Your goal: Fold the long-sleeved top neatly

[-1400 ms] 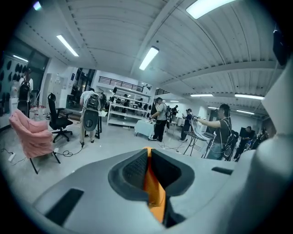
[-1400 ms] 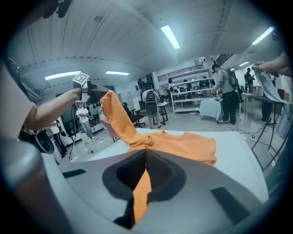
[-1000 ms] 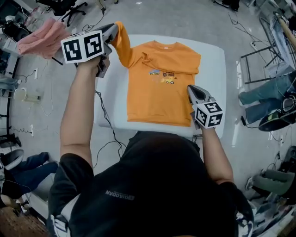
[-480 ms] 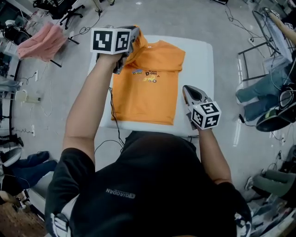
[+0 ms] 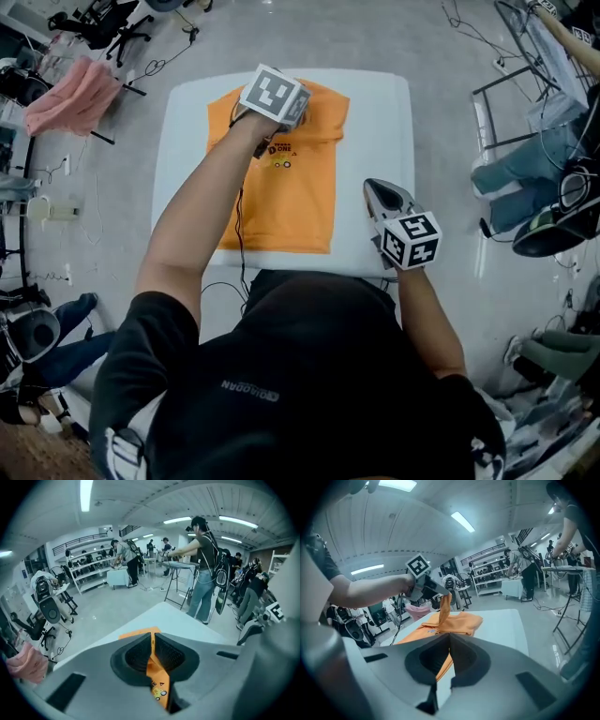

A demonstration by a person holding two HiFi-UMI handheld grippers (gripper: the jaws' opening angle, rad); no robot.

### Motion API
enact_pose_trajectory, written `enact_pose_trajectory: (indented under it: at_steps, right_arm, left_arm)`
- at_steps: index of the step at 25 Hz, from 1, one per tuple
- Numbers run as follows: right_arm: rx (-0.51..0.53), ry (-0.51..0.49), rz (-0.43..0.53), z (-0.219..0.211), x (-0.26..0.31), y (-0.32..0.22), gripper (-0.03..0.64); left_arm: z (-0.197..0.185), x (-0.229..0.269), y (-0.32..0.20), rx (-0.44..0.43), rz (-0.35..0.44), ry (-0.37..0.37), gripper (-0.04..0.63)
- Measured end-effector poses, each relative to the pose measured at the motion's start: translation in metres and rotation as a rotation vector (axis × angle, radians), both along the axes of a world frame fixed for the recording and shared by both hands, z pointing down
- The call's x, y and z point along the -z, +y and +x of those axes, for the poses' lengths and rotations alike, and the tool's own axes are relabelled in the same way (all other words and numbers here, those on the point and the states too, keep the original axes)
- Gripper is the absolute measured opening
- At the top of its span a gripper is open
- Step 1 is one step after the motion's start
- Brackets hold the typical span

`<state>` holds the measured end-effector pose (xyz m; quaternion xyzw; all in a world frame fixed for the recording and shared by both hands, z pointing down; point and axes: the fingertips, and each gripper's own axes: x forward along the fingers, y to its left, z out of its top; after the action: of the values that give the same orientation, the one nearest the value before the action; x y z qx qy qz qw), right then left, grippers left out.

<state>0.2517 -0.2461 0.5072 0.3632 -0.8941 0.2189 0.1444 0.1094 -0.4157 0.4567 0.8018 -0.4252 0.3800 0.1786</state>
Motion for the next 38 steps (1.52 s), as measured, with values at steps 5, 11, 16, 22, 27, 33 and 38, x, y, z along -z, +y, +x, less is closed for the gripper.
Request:
enact_pose_trajectory:
  at_steps: [5, 11, 16, 22, 27, 33, 38]
  right_arm:
    - [-0.016, 0.024, -0.028, 0.018, -0.013, 0.005, 0.005]
    - [-0.047, 0.055, -0.056, 0.035, -0.019, 0.010, 0.005]
    - [-0.061, 0.064, -0.066, 0.043, -0.022, 0.013, 0.005]
    - [-0.045, 0.056, -0.057, 0.040, -0.020, 0.008, 0.005]
    - [0.013, 0.042, -0.025, 0.024, -0.012, 0.006, 0.005]
    - [0.110, 0.051, 0.000, -0.009, -0.013, 0.007, 0.005]
    - [0.150, 0.063, 0.037, -0.043, -0.001, 0.017, 0.005]
  left_arm:
    - [0.022, -0.066, 0.007, -0.098, -0.145, -0.148, 0.026]
    - [0.057, -0.105, 0.005, -0.179, -0.203, -0.154, 0.026]
    - [0.063, -0.109, -0.007, -0.180, -0.145, -0.130, 0.067]
    - [0.068, -0.073, -0.006, -0.160, -0.087, 0.029, 0.123]
    - [0.054, -0.033, 0.011, -0.115, 0.007, 0.101, 0.123]
    - [-0.005, -0.010, 0.050, 0.011, 0.126, 0.157, 0.060]
    - [-0.063, 0.006, 0.094, 0.114, 0.202, 0.219, 0.006]
